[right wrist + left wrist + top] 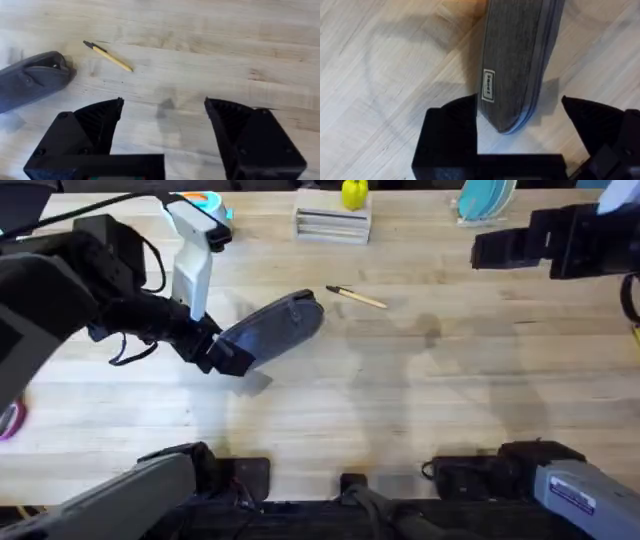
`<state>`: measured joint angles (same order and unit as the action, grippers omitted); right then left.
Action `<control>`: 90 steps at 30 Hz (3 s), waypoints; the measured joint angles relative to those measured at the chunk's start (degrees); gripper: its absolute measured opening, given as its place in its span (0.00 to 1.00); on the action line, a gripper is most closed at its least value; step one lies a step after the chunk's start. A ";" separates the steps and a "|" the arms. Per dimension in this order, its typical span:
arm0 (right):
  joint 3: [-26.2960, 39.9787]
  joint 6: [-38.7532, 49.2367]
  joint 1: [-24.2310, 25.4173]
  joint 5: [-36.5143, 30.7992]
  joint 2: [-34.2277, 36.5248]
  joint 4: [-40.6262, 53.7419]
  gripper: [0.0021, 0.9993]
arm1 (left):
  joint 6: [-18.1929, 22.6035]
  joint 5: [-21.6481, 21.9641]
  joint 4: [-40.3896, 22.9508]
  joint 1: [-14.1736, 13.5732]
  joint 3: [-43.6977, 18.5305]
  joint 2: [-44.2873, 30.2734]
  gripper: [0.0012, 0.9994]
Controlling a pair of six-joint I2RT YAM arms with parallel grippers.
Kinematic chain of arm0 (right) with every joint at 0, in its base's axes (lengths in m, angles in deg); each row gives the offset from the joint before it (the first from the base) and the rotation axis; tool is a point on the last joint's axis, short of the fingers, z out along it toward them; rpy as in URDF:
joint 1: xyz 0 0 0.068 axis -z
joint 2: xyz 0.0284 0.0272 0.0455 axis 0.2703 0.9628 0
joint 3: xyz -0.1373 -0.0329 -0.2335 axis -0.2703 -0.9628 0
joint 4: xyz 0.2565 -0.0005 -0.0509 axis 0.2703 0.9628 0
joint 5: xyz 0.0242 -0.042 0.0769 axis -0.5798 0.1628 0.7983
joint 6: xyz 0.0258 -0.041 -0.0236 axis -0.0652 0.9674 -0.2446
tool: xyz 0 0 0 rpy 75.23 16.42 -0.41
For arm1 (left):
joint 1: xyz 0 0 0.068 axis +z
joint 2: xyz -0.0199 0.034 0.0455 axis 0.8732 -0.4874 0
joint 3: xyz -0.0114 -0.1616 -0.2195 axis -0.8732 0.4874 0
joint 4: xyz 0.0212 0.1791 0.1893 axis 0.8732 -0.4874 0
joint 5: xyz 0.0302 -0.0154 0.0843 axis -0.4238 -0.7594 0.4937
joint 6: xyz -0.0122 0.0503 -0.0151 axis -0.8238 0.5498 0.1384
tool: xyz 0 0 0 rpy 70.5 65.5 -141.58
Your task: Unzip the bag, pick up the pens from the table one at a time and place them inside, then zip the bag closed.
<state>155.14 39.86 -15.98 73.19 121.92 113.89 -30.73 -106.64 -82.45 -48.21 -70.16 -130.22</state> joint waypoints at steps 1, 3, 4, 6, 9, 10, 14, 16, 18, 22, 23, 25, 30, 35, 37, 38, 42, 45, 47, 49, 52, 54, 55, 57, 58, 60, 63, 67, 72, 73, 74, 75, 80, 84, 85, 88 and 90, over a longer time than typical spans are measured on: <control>0.00 0.00 -0.01 0.01 0.00 -0.01 1.00 | 0.89 -0.37 -0.23 0.46 0.00 0.00 0.99; 0.00 0.00 0.00 0.00 0.00 -0.02 1.00 | 2.48 -1.01 -0.32 1.62 0.00 0.00 0.99; 0.00 -0.01 -0.01 0.01 -0.01 -0.01 1.00 | 3.21 -1.24 -0.32 2.20 0.00 0.00 0.99; 0.00 0.00 -0.02 0.02 -0.02 0.00 1.00 | 4.52 -1.51 -0.32 3.24 0.00 0.00 0.99; 0.00 0.00 -0.02 0.02 0.00 0.00 1.00 | 5.79 -1.64 -0.29 4.35 0.00 0.00 0.99; 0.00 0.00 -0.01 0.02 0.00 0.00 1.00 | 6.00 -1.64 -0.29 4.53 0.00 0.00 0.99; 0.00 -0.02 -0.01 0.02 0.00 0.00 1.00 | 6.63 -1.66 -0.32 4.57 0.00 0.00 0.99; 0.00 -0.02 0.00 0.00 0.00 0.00 1.00 | 6.82 -1.66 -0.31 4.57 0.00 0.00 0.99; 0.00 -0.02 -0.02 0.02 0.00 -0.01 1.00 | 7.00 -1.66 -0.32 4.57 0.00 0.00 0.99; 0.00 -0.04 -0.02 0.02 0.00 0.00 1.00 | 7.02 -1.66 -0.32 4.57 0.00 0.00 0.99; 0.00 0.00 0.00 0.02 -0.02 0.00 1.00 | 7.02 -1.66 -0.31 4.57 0.00 0.00 0.99; 0.00 -0.01 0.00 0.02 0.00 0.00 1.00 | 7.18 -1.72 -0.32 4.57 0.00 0.00 0.85; 0.00 0.00 0.00 0.02 0.00 0.00 1.00 | 7.37 -1.90 -0.34 4.57 0.00 0.00 0.28; 0.00 -0.10 0.00 0.07 0.00 -0.04 1.00 | 7.63 -1.98 -0.18 4.55 0.00 -0.01 0.05; 0.00 -1.00 -0.01 1.03 0.00 -0.17 1.00 | 7.63 -1.99 -0.18 4.55 0.00 0.00 0.05; 0.00 -1.43 0.00 1.93 0.00 -0.30 1.00 | 7.64 -1.99 -0.18 4.55 0.00 0.00 0.04; 0.15 -2.79 -0.77 8.08 1.03 -1.43 1.00 | 7.63 -2.01 -0.18 4.55 0.00 0.00 0.04; 0.22 -4.20 -4.26 11.41 3.36 -1.68 1.00 | 7.63 -2.01 -0.18 4.56 0.00 0.00 0.04; 0.22 -4.77 -7.85 12.71 5.14 -1.96 1.00 | 7.63 -2.01 -0.18 4.55 0.00 0.00 0.04; 0.22 -5.26 -12.27 13.64 7.00 -3.44 1.00 | 7.63 -2.01 -0.18 4.55 0.00 0.00 0.04; 0.22 -5.63 -18.73 14.42 9.52 -7.20 1.00 | 7.63 -2.03 -0.18 4.55 0.00 0.00 0.04; 0.22 -5.68 -22.86 14.85 11.51 -9.81 1.00 | 7.63 -2.02 -0.18 4.55 0.00 0.00 0.04; 0.22 -5.70 -24.80 15.08 12.65 -10.86 1.00 | 7.63 -2.03 -0.18 4.55 0.00 0.00 0.04; 0.22 -5.70 -27.99 15.22 14.76 -12.26 1.00 | 7.63 -2.02 -0.18 4.56 0.00 0.00 0.04; 0.22 -6.06 -31.58 15.23 17.55 -13.70 1.00 | 7.63 -2.03 -0.18 4.55 0.00 0.00 0.04; 0.22 -6.67 -33.50 15.28 19.10 -14.55 1.00 | 7.63 -2.03 -0.18 4.55 0.00 0.00 0.04; 0.22 -8.52 -35.30 15.43 20.69 -15.68 1.00 | 7.63 -2.03 -0.18 4.57 0.00 -0.02 0.04; 0.22 -13.00 -35.91 15.65 22.25 -17.22 1.00 | 7.63 -2.02 -0.18 4.55 0.00 0.00 0.04; 0.22 -16.79 -35.91 15.65 24.74 -18.23 1.00 | 7.63 -2.03 -0.18 4.55 0.00 0.00 0.04; 0.22 -17.78 -35.91 15.67 25.45 -18.43 1.00 | 7.63 -2.03 -0.18 4.56 0.00 0.00 0.04; 0.22 -18.58 -35.91 15.65 26.15 -18.76 1.00 | 7.63 -2.03 -0.18 4.56 0.00 0.00 0.04; 0.22 -19.45 -35.93 15.65 26.87 -19.18 1.00 | 7.63 -2.03 -0.18 4.57 0.00 0.00 0.04; 0.22 -22.25 -36.73 15.65 30.66 -21.27 1.00 | 7.63 -2.03 -0.18 4.56 0.00 0.00 0.04; 0.22 -23.37 -38.48 15.65 33.34 -25.33 1.00 | 7.63 -2.03 -0.18 4.57 0.00 0.00 0.04; 0.22 -23.62 -38.90 15.65 33.94 -26.62 1.00 | 7.63 -2.03 -0.18 4.55 0.00 0.00 0.04; 0.22 -23.75 -39.79 15.67 35.71 -30.02 1.00 | 7.63 -2.03 -0.18 4.55 0.00 0.00 0.04; 0.22 -23.92 -40.04 15.69 36.81 -31.98 1.00 | 7.63 -2.02 -0.18 4.56 0.00 0.00 0.04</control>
<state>155.35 15.94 -56.02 88.89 158.72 81.90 -23.10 -108.67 -82.63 -43.65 -70.16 -130.22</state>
